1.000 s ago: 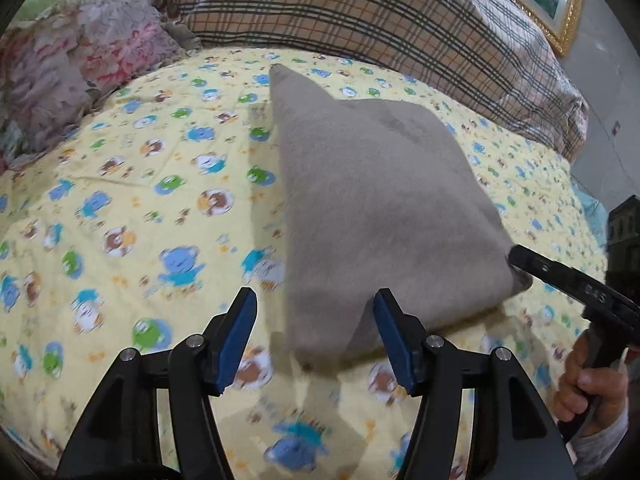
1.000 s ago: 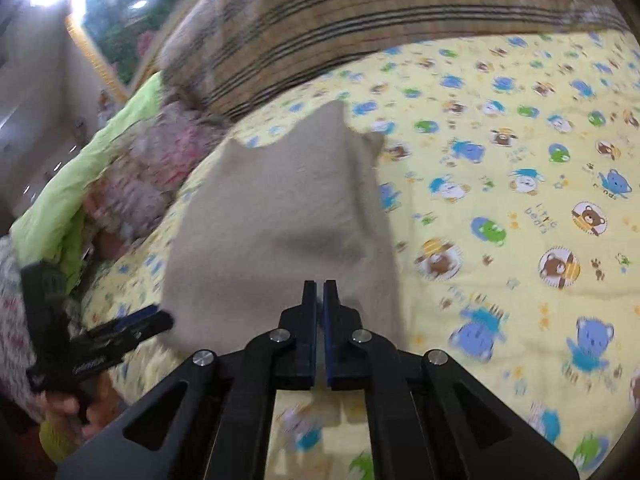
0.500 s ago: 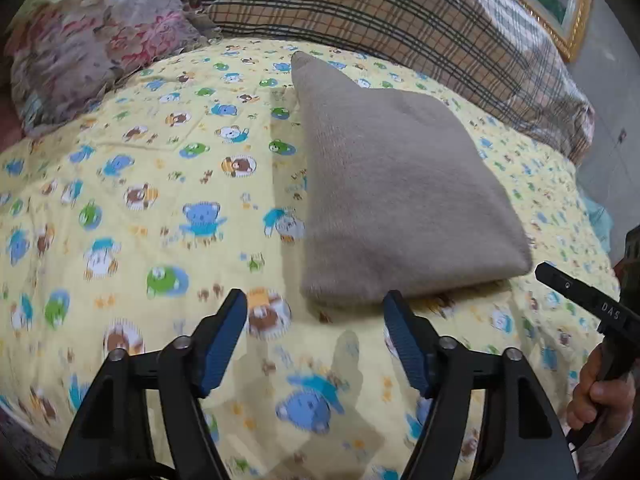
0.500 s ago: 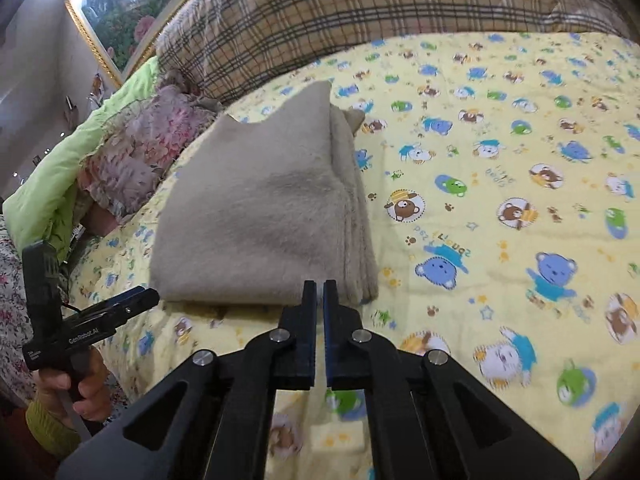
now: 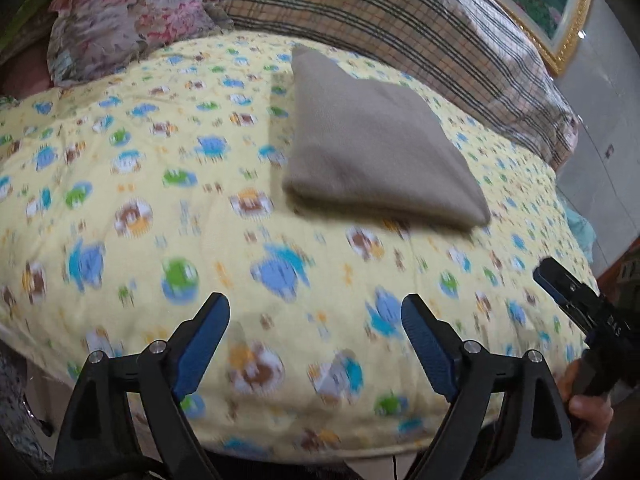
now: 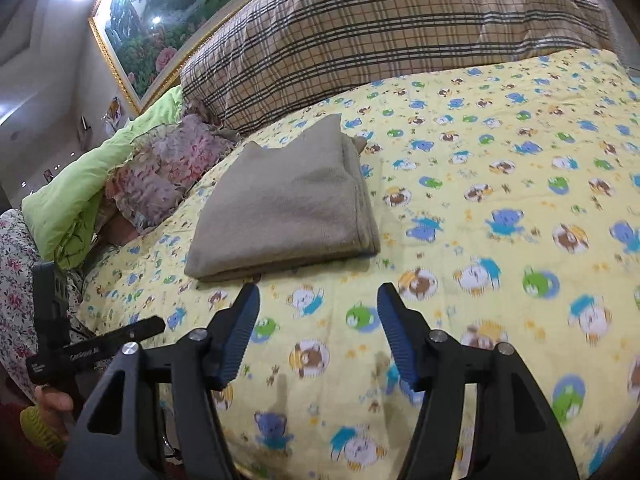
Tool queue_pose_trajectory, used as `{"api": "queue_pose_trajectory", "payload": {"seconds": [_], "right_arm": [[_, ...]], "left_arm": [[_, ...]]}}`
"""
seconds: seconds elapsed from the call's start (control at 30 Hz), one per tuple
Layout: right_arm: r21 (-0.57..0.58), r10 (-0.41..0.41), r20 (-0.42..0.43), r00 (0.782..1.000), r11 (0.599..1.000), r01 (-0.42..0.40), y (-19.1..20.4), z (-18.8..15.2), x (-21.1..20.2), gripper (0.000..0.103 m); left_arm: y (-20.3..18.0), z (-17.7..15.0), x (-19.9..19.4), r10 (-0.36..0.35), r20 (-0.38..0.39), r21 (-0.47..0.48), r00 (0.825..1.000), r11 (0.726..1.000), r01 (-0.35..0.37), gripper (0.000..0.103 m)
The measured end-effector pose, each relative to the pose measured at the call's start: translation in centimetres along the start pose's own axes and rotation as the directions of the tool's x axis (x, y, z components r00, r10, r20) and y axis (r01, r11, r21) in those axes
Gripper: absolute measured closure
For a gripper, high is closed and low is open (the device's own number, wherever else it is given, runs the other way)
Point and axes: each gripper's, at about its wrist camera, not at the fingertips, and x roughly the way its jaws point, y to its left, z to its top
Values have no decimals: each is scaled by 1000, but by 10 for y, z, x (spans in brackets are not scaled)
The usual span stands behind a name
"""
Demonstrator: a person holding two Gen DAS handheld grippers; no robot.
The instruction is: Fold small clothes
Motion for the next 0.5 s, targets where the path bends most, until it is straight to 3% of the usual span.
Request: {"api": "queue_pose_trajectory", "payload": {"seconds": [0.1, 0.3, 0.5], "right_arm": [[3, -18, -11, 1000, 1000, 18, 0, -12, -2, 33], [14, -32, -35, 999, 999, 32, 0, -26, -2, 29], [-36, -45, 22, 999, 998, 46, 10, -20, -11, 22]], "left_arm": [[-8, -11, -7, -39, -4, 35, 999, 999, 39, 15], [-14, -15, -29, -115, 72, 48, 991, 993, 112, 11], [-24, -15, -36, -57, 72, 103, 996, 993, 50, 1]]}}
